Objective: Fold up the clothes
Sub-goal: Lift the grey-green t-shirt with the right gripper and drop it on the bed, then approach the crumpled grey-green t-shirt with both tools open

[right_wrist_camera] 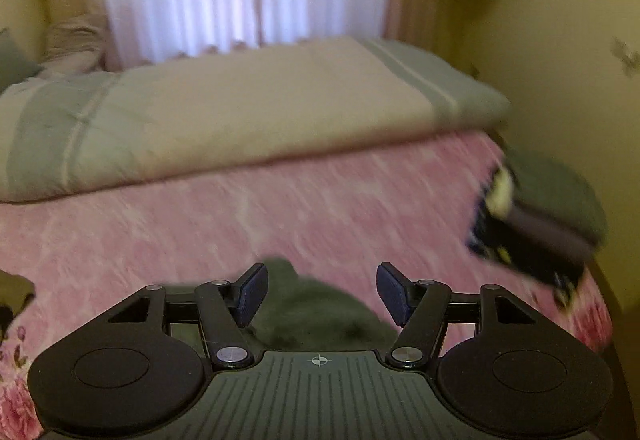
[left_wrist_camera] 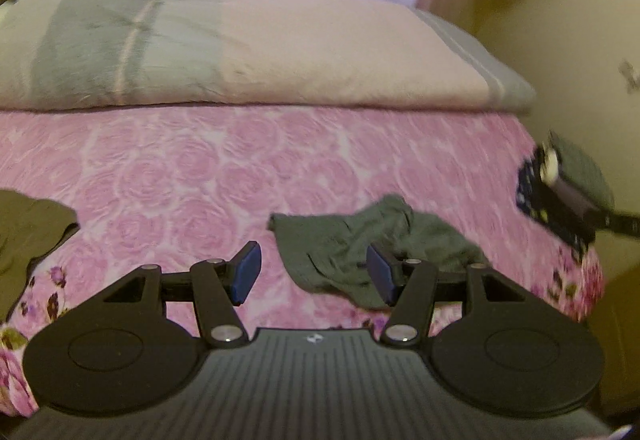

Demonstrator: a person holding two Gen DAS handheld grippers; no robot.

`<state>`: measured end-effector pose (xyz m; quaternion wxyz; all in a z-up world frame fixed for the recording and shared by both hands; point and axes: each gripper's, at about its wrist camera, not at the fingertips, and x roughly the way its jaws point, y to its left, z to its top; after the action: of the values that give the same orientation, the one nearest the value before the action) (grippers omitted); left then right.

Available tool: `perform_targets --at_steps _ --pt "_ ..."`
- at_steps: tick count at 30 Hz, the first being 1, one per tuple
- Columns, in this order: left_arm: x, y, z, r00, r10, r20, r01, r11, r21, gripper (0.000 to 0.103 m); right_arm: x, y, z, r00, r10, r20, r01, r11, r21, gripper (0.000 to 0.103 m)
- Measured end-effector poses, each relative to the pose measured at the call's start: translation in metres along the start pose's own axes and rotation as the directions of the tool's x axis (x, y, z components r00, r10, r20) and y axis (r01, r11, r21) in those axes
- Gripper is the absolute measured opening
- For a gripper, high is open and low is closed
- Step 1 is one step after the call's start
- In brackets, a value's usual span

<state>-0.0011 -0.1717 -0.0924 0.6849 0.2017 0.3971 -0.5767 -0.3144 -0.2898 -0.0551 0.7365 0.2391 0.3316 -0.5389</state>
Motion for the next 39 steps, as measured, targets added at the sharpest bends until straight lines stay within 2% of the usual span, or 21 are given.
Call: perform_targets --at_steps 6,9,12,21,27,39 --pt "0.003 -0.022 -0.006 0.997 -0.031 -0.074 0.043 0.987 0.154 0.054 -0.005 0.004 -0.063 0.99 -0.036 -0.14 0.051 0.993 0.105 0.064" --pt "-0.003 -0.023 -0.011 0.995 -0.019 -0.095 0.039 0.976 0.212 0.055 -0.01 0.022 -0.079 0.984 -0.024 -0.178 0.047 0.991 0.127 0.064" --pt "-0.01 -0.021 -0.019 0.994 -0.011 -0.112 0.039 0.968 0.248 0.055 -0.024 0.041 -0.09 0.983 -0.025 -0.181 0.046 0.993 0.111 0.064" --pt "-0.029 0.002 -0.049 0.987 0.002 -0.16 0.043 0.96 0.278 0.055 -0.044 0.078 -0.133 0.974 -0.026 -0.226 0.053 0.992 0.115 0.064" --pt "-0.042 0.015 -0.066 0.986 0.001 -0.165 0.047 0.958 0.284 0.055 -0.052 0.095 -0.153 0.968 -0.025 -0.249 0.057 0.991 0.121 0.064" --pt "-0.052 0.018 -0.078 0.986 -0.031 -0.164 0.084 0.94 0.331 0.055 -0.074 0.102 -0.176 0.97 -0.049 -0.24 0.092 0.981 0.172 0.064"
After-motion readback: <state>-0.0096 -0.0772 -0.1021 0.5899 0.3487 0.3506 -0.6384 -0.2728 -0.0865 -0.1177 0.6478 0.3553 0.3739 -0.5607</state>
